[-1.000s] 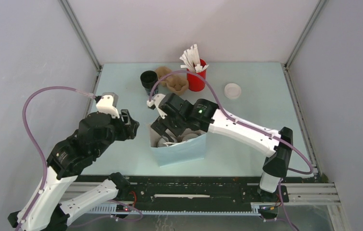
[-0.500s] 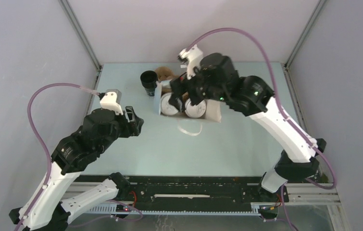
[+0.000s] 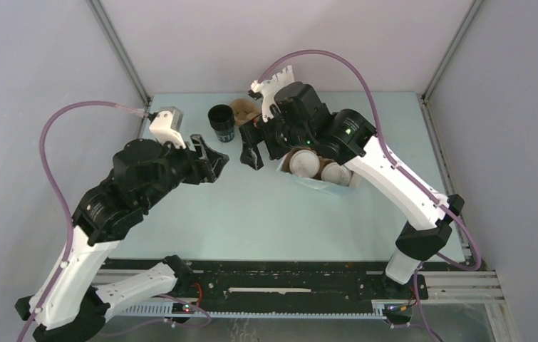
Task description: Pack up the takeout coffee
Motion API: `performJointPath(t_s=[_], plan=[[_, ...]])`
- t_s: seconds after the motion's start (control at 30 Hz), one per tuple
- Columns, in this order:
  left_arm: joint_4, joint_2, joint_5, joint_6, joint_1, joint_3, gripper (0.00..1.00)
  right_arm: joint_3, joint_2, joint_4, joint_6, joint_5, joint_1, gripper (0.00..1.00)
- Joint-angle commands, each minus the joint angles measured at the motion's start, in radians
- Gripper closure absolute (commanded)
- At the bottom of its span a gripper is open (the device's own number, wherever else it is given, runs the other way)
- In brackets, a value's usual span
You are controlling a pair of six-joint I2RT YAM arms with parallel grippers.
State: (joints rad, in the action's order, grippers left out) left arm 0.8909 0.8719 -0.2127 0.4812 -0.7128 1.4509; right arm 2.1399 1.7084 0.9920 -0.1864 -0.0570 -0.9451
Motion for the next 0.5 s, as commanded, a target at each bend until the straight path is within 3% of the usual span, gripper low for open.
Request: performJointPath(t_s=[0.0, 0.2, 0.47], plan=[[-0.016, 0.002, -0.005, 0.021, 0.013, -0.025, 0.31, -0.009, -0.030, -0.013, -0.044, -0.040, -0.007, 0.01], [-0.031, -0.011, 0.028, 0.045, 0.028, -0.098, 0.26, -0.046, -0.058, -0.016, -0.065, -0.013, -0.005, 0.00], [-0.042, 0.038, 0.072, 0.021, 0.058, -0.097, 0.24, 0.151, -0.032, 0.080, -0.054, 0.021, 0.030, 0.00]])
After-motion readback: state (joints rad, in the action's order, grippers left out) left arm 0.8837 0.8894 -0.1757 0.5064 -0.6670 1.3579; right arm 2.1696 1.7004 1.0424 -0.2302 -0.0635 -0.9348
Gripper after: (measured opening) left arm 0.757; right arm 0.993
